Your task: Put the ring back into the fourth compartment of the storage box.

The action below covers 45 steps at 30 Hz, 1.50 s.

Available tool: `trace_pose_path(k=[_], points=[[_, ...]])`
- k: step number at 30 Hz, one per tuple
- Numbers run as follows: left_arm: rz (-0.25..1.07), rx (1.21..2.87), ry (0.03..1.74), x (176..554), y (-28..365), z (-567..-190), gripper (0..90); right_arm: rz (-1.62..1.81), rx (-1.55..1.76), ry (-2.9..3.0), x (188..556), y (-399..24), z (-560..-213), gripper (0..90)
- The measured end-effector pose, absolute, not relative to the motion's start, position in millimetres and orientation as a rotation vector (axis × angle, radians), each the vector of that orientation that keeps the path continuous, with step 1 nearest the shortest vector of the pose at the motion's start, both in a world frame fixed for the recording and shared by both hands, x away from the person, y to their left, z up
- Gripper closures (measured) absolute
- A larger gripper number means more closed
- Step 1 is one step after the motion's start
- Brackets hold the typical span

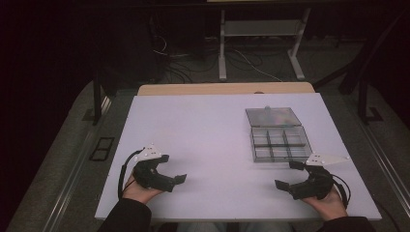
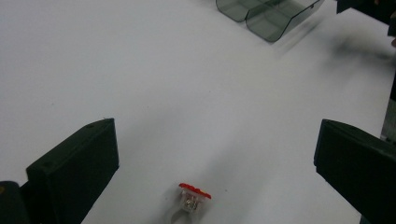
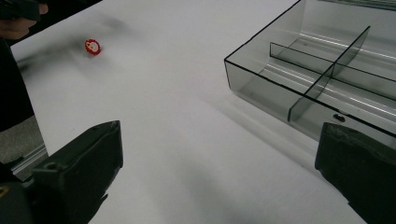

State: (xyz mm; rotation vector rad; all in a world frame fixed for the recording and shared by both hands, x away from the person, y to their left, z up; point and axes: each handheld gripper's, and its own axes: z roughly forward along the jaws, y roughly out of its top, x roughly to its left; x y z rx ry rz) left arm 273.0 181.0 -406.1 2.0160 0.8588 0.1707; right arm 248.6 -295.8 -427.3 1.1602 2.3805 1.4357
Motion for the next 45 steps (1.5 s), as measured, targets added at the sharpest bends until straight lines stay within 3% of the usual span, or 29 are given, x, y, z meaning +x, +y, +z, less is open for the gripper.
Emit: trace_pose_path(k=[30, 45], points=[[0.084, 2.309, 0.804, 281.8, 168.2, -424.6, 0.0, 1.423, 1.157, 2.397, 248.0, -294.3, -427.9, 0.3], [0.091, 2.385, 0.740, 283.9, 172.8, -424.3, 21.8, 1.423, 1.149, 2.400, 248.0, -295.0, -428.1, 0.3]])
